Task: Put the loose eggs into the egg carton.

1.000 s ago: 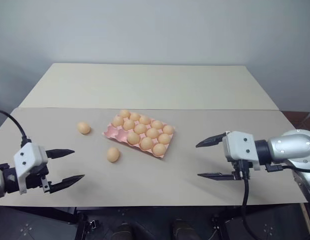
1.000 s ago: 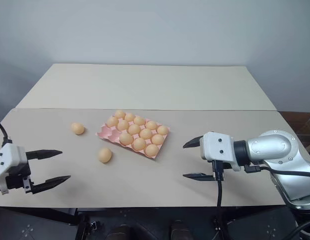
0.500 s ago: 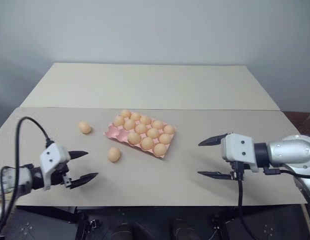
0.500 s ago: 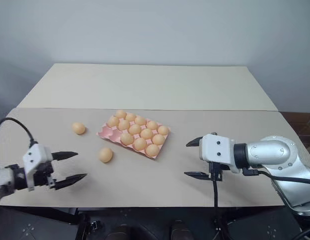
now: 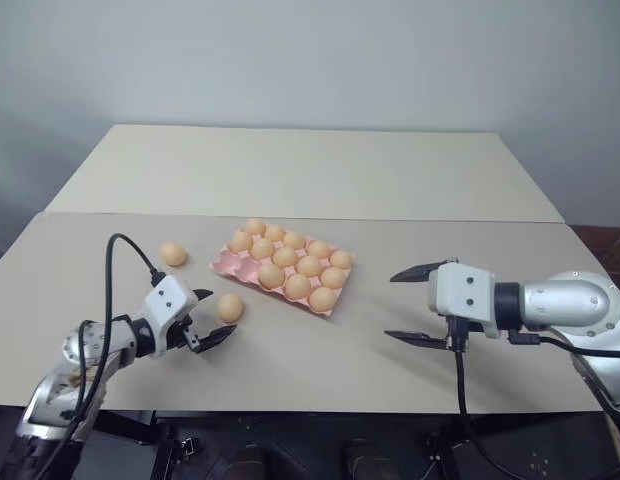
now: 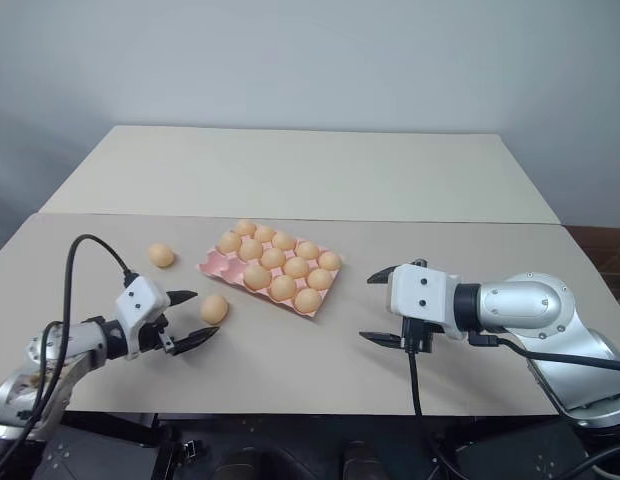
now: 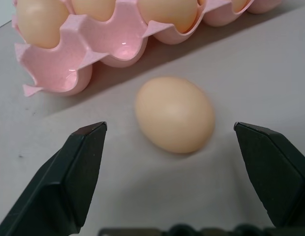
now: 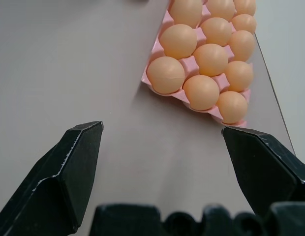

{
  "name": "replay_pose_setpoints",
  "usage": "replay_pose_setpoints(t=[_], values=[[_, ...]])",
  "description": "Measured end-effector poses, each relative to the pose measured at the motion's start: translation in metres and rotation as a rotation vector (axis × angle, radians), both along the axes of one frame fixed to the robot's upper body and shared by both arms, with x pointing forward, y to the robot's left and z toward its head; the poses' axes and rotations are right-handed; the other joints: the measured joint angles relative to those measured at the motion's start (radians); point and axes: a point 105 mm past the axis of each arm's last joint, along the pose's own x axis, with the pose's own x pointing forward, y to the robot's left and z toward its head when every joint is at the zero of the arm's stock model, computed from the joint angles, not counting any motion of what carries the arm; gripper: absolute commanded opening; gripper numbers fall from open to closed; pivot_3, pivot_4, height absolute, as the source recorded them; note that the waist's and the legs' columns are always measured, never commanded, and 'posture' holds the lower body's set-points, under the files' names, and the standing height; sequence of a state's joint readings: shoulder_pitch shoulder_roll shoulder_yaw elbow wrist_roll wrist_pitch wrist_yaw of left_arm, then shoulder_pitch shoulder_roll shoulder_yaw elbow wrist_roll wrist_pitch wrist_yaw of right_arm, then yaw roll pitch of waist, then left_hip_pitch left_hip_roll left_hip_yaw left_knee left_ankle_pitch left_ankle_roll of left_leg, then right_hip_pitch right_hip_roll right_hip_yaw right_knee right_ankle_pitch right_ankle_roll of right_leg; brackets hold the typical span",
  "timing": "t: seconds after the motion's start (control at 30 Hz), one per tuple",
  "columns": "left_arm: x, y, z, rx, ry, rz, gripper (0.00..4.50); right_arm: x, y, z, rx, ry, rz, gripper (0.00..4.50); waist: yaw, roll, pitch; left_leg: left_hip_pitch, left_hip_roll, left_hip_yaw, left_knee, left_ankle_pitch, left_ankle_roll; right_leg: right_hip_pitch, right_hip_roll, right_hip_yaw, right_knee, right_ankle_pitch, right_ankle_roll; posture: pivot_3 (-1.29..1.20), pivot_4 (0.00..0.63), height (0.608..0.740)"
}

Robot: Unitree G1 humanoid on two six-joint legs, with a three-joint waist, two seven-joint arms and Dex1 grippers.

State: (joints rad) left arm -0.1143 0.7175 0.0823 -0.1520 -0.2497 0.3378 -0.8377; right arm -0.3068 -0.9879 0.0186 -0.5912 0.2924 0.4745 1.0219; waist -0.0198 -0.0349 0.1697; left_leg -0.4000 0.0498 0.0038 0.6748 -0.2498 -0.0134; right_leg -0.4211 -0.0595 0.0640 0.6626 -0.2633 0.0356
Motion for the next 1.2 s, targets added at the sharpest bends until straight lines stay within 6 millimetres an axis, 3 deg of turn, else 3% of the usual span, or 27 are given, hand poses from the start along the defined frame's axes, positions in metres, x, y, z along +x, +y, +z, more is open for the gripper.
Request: replay_pose_setpoints(t=[0.23, 0.33, 0.5, 0.73, 0.9, 1.1, 1.2], values=[[0.011, -0.008, -0.006, -0.035, 0.004, -0.004, 4.50, 0.001, 0.000, 0.001, -0.004, -0.019, -0.013, 4.47, 0.004, 0.000, 0.000, 0.000, 0.000, 0.000, 0.001, 0.000, 0.000, 0.000, 0.000, 0.000, 0.000, 0.000, 0.000, 0.00, 0.150, 0.740], [0.012, -0.009, -0.006, -0.049, 0.009, -0.014, 3.93, 0.003, -0.001, 0.001, -0.008, -0.032, -0.028, 4.50, 0.004, 0.000, 0.000, 0.000, 0.000, 0.000, 0.001, 0.000, 0.000, 0.000, 0.000, 0.000, 0.000, 0.000, 0.000, 0.00, 0.150, 0.740], [0.010, -0.011, -0.008, -0.065, 0.024, -0.034, 2.31, 0.005, -0.002, 0.000, -0.013, -0.041, -0.042, 4.50, 0.004, 0.000, 0.000, 0.000, 0.000, 0.000, 0.001, 0.000, 0.000, 0.000, 0.000, 0.000, 0.000, 0.000, 0.000, 0.00, 0.150, 0.740], [-0.007, -0.010, -0.004, -0.103, 0.049, -0.115, 2.31, 0.006, 0.000, -0.002, -0.009, -0.046, -0.049, 4.50, 0.003, 0.000, 0.000, -0.001, 0.000, 0.000, 0.001, 0.000, 0.000, 0.000, 0.000, 0.000, 0.000, 0.000, 0.000, 0.00, 0.150, 0.740], [-0.013, -0.003, 0.027, -0.106, -0.029, -0.161, 2.31, 0.008, 0.001, -0.005, -0.006, -0.050, -0.056, 4.50, 0.006, 0.000, 0.000, 0.000, 0.000, 0.000, 0.001, 0.000, 0.000, 0.001, 0.000, 0.000, 0.000, 0.000, 0.000, 0.00, 0.150, 0.740], [0.011, -0.009, 0.067, -0.091, -0.187, -0.190, 2.31, 0.011, 0.007, -0.009, 0.010, -0.051, -0.055, 4.50, 0.009, 0.000, 0.000, -0.001, 0.000, -0.001, 0.002, 0.000, 0.000, 0.001, 0.000, -0.001, 0.000, 0.000, 0.000, 0.00, 0.150, 0.740], [0.026, -0.016, 0.073, -0.080, -0.241, -0.214, 2.31, 0.012, 0.008, -0.011, 0.000, -0.058, -0.060, 4.50, 0.008, 0.000, 0.000, -0.001, 0.000, -0.001, 0.002, 0.000, 0.000, 0.000, 0.000, -0.001, 0.000, 0.000, 0.000, 0.00, 0.150, 0.740]])
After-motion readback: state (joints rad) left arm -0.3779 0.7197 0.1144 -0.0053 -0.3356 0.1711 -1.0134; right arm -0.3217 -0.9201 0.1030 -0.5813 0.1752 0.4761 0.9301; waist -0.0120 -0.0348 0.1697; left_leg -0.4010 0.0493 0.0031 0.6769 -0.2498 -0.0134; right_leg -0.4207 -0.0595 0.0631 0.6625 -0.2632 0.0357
